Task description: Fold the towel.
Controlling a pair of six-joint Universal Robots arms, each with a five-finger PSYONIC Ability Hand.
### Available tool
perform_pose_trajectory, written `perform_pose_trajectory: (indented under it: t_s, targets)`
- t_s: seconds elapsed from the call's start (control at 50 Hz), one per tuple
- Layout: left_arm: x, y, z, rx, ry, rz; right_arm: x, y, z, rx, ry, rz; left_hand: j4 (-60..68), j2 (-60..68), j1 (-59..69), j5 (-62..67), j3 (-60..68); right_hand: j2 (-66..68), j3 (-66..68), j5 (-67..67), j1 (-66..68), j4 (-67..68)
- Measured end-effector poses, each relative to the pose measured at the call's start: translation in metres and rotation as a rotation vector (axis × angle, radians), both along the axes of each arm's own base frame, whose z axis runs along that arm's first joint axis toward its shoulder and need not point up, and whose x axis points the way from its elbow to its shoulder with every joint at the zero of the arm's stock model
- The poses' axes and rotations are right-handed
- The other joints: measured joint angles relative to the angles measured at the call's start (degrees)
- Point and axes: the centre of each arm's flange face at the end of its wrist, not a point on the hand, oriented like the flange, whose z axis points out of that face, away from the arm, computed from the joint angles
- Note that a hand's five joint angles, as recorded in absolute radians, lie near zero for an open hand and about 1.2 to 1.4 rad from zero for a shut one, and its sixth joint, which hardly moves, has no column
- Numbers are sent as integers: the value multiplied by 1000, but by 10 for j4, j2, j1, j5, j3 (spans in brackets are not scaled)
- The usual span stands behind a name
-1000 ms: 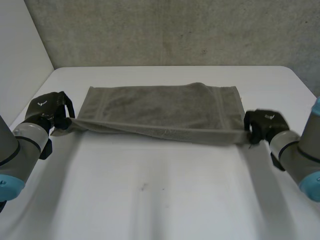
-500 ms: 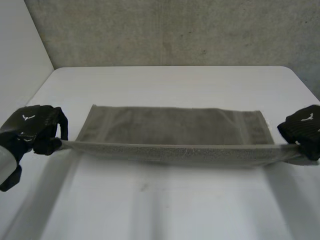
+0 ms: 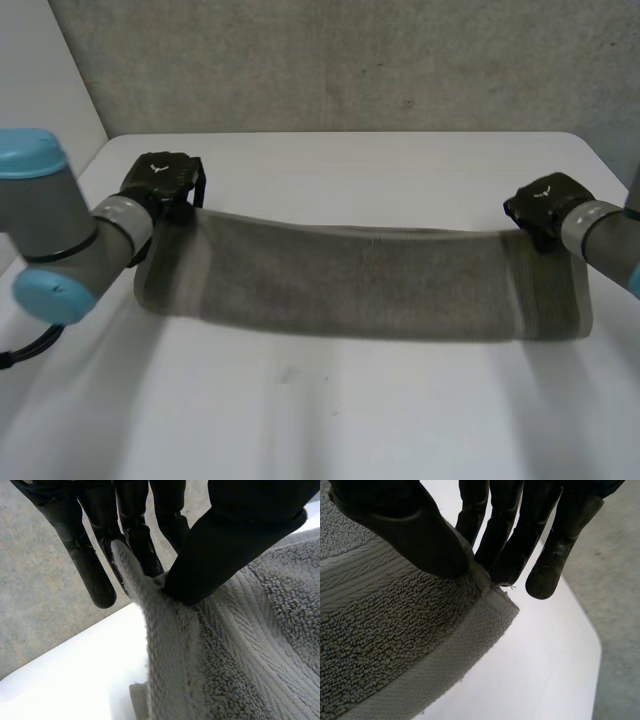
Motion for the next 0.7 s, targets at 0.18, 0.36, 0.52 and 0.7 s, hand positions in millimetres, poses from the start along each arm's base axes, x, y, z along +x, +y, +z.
perform_pose_trajectory:
  t_s: [0.18,0.36,0.52,0.7]
  targets:
    - [-15,-31,-23,-19,-7,23,8,-38,-14,-180,-54,-27,0,0,0,0,0,0,0,0,0,0]
    - [-19,-42,-26,-47,-2,33,13,-52,-28,-209,-55,-26,0,0,0,0,0,-1,-1,-3,-2,-2]
    - [-23,-44,-29,-50,2,34,15,-57,-43,-190,-44,-49,-480,-487,-478,-479,-484,-605,-601,-628,-598,-599]
    - [-21,-24,-11,-36,10,31,9,-43,-5,-202,-142,-96,-592,-591,-579,-571,-590,-623,-628,-641,-634,-618]
